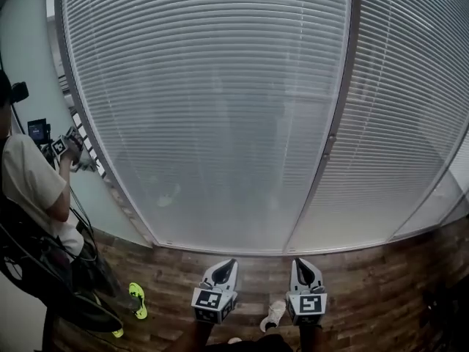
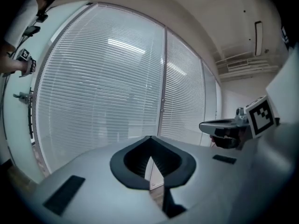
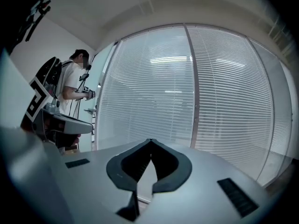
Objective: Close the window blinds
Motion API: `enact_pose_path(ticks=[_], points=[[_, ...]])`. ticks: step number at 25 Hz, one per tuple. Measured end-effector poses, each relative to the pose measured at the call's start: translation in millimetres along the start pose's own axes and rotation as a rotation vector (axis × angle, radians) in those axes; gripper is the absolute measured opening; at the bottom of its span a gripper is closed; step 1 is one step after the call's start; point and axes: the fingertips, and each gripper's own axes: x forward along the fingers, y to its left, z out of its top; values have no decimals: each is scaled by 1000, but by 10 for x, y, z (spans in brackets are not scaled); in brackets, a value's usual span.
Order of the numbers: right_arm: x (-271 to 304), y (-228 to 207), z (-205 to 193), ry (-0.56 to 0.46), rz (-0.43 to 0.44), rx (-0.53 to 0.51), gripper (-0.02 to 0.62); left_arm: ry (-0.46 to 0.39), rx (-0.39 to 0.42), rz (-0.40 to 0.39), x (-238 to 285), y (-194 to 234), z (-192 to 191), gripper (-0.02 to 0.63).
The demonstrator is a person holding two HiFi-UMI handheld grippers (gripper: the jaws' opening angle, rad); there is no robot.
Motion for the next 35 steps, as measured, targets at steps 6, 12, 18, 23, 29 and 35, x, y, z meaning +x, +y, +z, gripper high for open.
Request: enact_pose_path(ticks=[6, 12, 18, 23, 29, 35], points=[[-318, 124, 6, 18, -35, 12, 3, -9, 6, 11, -330, -56, -66, 0], [-510, 75, 35, 26, -79, 10, 3, -15, 11, 49, -512, -64, -79, 0], [-617, 69, 8, -8, -36, 4, 3, -24, 19, 71, -562, -260, -39, 0], [-871, -135, 42, -18, -45, 11, 3, -19, 31, 80, -590, -498, -20, 0], [-916, -193, 64, -36, -27, 18, 3, -37, 38, 69, -625, -668, 14, 0], [-766, -120, 158, -64, 4, 31, 3, -36, 47, 71, -572, -691, 165, 0]])
